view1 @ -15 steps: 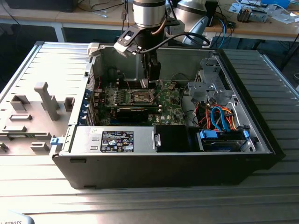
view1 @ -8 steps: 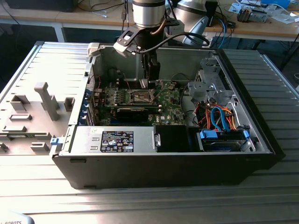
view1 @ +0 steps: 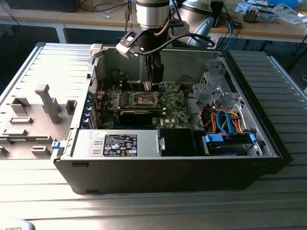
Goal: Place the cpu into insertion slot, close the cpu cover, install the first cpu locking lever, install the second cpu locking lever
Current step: 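Place the cpu into insertion slot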
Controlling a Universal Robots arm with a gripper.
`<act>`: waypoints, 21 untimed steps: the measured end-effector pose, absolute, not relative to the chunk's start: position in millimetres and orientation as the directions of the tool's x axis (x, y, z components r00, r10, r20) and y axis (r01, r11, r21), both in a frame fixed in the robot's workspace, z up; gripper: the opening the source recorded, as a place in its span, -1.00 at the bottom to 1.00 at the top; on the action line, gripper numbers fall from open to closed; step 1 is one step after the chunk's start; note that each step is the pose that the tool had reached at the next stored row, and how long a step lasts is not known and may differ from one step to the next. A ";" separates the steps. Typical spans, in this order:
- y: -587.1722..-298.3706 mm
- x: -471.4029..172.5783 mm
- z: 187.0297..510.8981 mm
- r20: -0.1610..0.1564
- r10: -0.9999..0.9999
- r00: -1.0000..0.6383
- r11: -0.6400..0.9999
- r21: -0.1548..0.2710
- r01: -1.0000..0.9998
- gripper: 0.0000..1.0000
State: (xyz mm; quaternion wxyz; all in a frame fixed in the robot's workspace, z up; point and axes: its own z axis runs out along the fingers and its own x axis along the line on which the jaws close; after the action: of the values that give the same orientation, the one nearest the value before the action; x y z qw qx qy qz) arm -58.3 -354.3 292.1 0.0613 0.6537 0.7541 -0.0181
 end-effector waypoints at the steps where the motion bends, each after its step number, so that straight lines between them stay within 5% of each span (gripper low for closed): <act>1: -354.3 -58.4 292.1 -0.116 0.984 -0.136 0.143 0.053 0.988 0.08; 21: -354.3 -58.7 290.8 -0.121 0.988 -0.096 0.103 0.052 0.993 0.08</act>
State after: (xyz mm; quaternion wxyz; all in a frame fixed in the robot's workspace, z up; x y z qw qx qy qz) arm -58.7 -354.3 290.8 0.0625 0.6695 0.7399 -0.0212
